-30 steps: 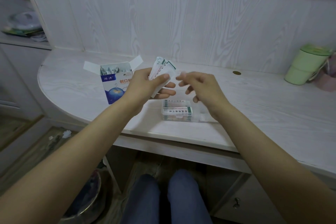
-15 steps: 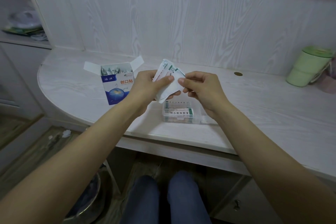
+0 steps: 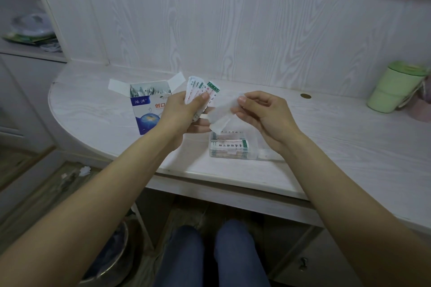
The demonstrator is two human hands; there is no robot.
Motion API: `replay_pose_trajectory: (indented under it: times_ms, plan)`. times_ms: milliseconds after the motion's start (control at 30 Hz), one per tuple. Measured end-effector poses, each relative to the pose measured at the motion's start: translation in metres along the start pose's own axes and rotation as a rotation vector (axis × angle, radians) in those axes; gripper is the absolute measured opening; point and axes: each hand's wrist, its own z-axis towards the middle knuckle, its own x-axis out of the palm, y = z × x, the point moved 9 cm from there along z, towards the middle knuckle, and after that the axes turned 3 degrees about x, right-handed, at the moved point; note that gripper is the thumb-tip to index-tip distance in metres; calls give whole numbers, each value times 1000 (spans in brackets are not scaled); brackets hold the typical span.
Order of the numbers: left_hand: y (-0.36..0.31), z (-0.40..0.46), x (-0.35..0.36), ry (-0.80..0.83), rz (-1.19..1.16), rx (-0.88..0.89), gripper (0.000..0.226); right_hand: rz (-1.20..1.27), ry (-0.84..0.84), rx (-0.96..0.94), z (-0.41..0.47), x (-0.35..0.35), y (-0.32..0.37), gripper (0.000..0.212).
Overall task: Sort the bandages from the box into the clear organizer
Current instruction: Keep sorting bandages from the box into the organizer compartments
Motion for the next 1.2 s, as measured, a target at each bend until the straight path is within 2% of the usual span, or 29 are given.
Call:
replay_pose_trajectory:
  times_ms: [167, 300, 400, 467, 700, 800, 900, 1033, 1133, 1200]
  plan:
    - [15, 0, 5, 65, -8, -155, 26, -4, 35, -17, -1, 4, 3, 19]
    - [10, 5, 3, 27, -131, -71, 25, -230, 15, -85, 1, -1, 8, 4]
    - [4, 8, -2, -25, -130, 12, 15, -388, -31, -111, 2, -5, 9, 18]
    - [2, 8, -3, -32, -129, 30, 11, -443, -64, -117, 2, -7, 10, 18]
    - [9, 3, 11, 107, -107, -17, 13, -323, -168, -77, 2, -17, 5, 8]
    - [7, 6, 12, 89, -7, 23, 15, -307, -165, -46, 1, -17, 3, 7]
    - [3, 10, 11, 57, 95, 84, 12, -374, -233, -51, 4, -27, 5, 12]
    - [3, 16, 4, -1, 125, 110, 17, -515, -286, -189, 6, -37, 21, 40]
    - [9, 20, 4, 15, 116, 76, 22, -592, -279, -155, 9, -36, 19, 37]
    - [13, 22, 8, 39, 104, 59, 22, -622, -243, -114, 15, -33, 13, 26]
